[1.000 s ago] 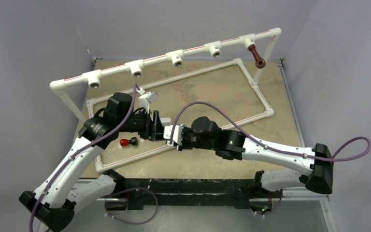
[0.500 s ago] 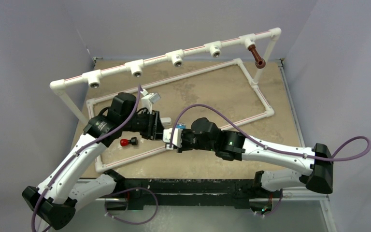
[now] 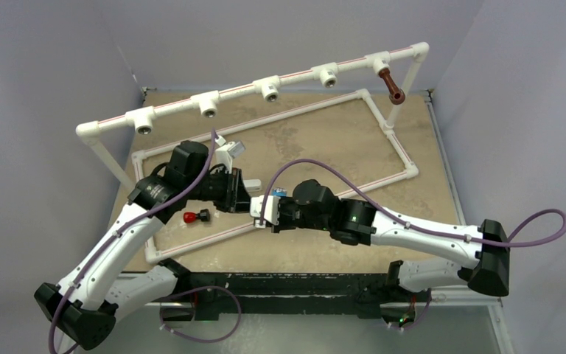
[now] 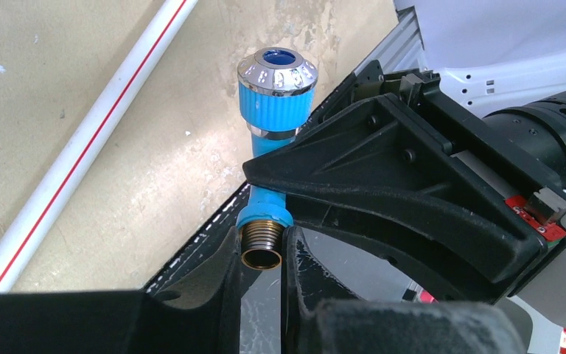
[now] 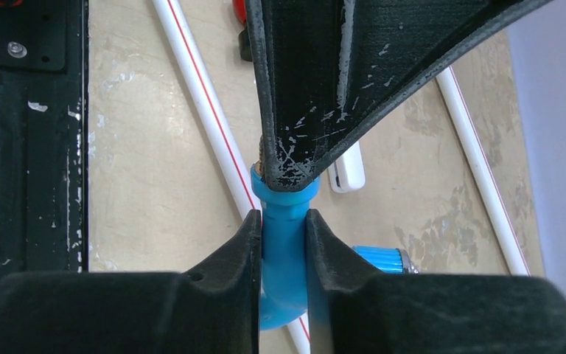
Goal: Install the water faucets
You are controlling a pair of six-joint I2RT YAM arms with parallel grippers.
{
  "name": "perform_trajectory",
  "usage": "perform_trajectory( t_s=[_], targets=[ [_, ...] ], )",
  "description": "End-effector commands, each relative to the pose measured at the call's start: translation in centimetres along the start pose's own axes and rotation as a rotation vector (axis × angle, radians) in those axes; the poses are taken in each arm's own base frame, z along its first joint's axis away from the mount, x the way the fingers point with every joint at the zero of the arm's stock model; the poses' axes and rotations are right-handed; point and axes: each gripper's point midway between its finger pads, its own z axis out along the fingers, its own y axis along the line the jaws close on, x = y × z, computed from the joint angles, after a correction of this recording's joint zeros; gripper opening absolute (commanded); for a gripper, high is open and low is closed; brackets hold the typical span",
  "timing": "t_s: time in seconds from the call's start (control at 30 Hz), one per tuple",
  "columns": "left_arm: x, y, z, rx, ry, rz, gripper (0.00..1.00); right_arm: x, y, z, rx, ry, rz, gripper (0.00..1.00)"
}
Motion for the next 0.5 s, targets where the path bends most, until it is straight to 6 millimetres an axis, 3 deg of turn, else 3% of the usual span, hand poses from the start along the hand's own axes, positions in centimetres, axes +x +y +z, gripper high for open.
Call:
perform_trajectory(
  t_s=[0.0, 0.2, 0.27, 0.47],
  targets=[
    [-0.3, -2.4, -0.4, 0.115, -0.012, 0.023, 0.0, -3.6, -1.6, -1.3, 0.069, -0.132, 0.016, 0.25],
    [-0.4, -3.1, -0.8, 0.144, -0.034, 0.021, 0.0, -3.4, -0.9, -2.5, 0.054, -0.147, 0.067, 0.42],
    [-0.4, -3.2, -0.9, 0.144, -0.041, 0.018, 0.0, -3.4, -0.4, -3.1, 0.041, -0.157, 0.103, 0.53],
    [-0.6, -3.6, -1.4, 0.158, -0.086, 0.022, 0.0, -4.3, -0.4, -5.9, 0.055, -0.219, 0.153, 0.62]
  ],
)
